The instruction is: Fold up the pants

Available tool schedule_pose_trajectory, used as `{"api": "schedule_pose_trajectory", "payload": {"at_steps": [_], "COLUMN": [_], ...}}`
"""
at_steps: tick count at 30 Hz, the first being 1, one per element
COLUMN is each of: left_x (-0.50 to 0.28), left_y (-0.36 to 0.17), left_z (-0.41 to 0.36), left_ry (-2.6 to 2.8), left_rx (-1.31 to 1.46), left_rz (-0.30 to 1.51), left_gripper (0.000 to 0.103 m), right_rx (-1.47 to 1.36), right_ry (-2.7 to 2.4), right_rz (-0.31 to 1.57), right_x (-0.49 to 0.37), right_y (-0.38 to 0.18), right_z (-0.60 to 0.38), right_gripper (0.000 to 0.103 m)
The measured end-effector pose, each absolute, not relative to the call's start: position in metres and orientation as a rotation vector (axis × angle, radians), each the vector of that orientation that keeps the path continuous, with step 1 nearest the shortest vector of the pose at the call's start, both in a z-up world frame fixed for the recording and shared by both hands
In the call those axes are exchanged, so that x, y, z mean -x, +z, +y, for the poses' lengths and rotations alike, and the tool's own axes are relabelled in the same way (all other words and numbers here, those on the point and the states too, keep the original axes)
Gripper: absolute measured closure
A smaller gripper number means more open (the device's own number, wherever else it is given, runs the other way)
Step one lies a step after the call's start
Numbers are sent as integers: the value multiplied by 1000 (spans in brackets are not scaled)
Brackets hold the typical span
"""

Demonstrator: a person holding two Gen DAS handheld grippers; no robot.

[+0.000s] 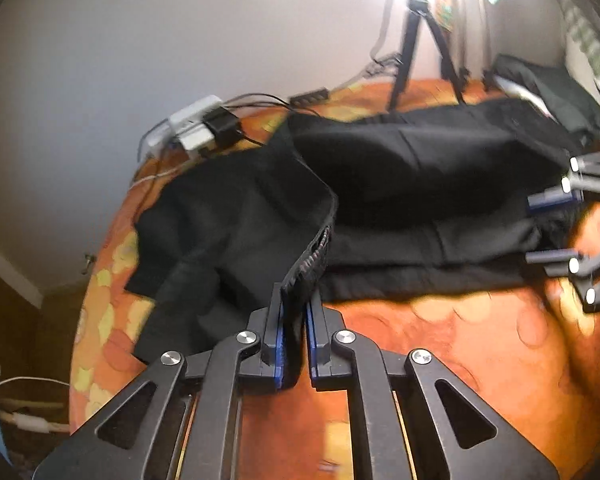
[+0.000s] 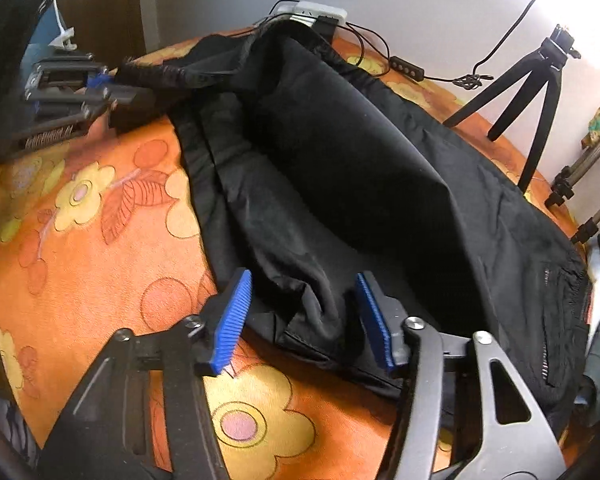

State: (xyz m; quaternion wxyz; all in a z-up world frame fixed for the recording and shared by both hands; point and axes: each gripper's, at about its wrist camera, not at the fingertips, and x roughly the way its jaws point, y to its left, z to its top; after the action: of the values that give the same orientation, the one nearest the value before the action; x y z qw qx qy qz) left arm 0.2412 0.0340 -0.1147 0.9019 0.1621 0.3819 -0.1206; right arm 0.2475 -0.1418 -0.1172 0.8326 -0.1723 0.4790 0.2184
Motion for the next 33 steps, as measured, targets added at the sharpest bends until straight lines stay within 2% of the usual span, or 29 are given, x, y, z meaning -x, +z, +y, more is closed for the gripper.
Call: {"api": "schedule_pose_trajectory", "payload": {"at_steps": [2, 4, 7, 15, 18, 20, 21, 22, 27, 33], "left_x": [-252, -264, -285, -353, -380, -391, -394, -396, -407, -405], "left_y": [-103, -91, -72, -56, -62, -69, -73, -76, -94, -96], "left_z": [46, 59, 79, 116, 128, 131, 132, 132, 127, 130], "left_ry": [-224, -200, -148, -37, -15, -21, -26, -29, -35, -53], "left_rx": [-305, -265, -213, -222, -211, -218, -218, -219, -278, -275], "left_rz": [768, 750, 714, 697, 742, 760, 766, 771, 803, 815], "left_gripper": [97, 98, 98, 99, 99, 99, 99, 99, 99, 99], "right_rx": [357, 353, 354, 311, 324, 343, 345, 330, 277, 469], "right_ry": [475, 477, 450, 481, 523, 564, 586, 603, 563, 525], "right_rz": [1018, 1017, 1007, 977, 1018, 1035, 1026, 1004, 897, 905], "right_x": [-249, -248, -249, -240, -239, -238, -237, -240, -297, -384], "right_y": [-117, -116, -116, -100, -103, -100, -95, -85, -47, -75], "right_z": [-142, -141, -140, -148, -146, -147, -150, -156, -190, -174], "right_gripper": [64, 83, 93, 96, 92, 76, 60, 52, 52, 52]}}
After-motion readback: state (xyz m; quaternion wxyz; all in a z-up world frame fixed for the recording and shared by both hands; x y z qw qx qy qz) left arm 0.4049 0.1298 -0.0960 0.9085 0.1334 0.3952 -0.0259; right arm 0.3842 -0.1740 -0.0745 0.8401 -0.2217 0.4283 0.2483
